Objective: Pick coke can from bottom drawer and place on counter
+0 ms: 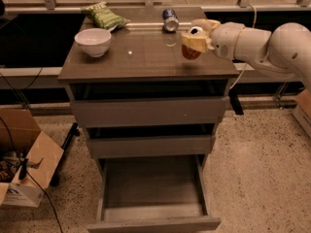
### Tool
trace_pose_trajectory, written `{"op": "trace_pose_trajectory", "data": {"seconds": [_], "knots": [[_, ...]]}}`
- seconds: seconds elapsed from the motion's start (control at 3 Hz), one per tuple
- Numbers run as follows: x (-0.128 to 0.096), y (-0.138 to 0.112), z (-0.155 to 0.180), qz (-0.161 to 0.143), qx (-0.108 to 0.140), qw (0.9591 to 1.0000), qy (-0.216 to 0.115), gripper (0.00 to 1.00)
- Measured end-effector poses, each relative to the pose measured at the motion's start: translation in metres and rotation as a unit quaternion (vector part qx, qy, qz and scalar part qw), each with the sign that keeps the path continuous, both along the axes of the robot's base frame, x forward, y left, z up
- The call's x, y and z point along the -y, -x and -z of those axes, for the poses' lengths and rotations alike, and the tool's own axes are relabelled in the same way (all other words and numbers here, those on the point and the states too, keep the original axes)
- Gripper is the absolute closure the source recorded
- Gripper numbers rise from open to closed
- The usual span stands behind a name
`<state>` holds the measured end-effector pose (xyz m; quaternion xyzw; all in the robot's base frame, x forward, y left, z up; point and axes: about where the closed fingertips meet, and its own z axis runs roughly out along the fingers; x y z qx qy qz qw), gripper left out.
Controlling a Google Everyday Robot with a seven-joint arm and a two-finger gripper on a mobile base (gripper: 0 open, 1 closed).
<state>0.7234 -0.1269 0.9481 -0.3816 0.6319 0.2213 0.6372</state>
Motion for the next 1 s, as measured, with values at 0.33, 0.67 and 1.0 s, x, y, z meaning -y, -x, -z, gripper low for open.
{"op": "trace_pose_trajectory", "data": {"seconds": [0.33,0.67,1.0], "knots": [[-0.009,-0.032,0.014,0.012,-0.005,0.9999,-0.003,1.00],[-0.021,-0.068,0.027,0.017,-0.007,0.9998,0.003,0.73],[-0.030,-0.087,0.034,0.015,-0.017,0.9997,0.007,0.50]]}}
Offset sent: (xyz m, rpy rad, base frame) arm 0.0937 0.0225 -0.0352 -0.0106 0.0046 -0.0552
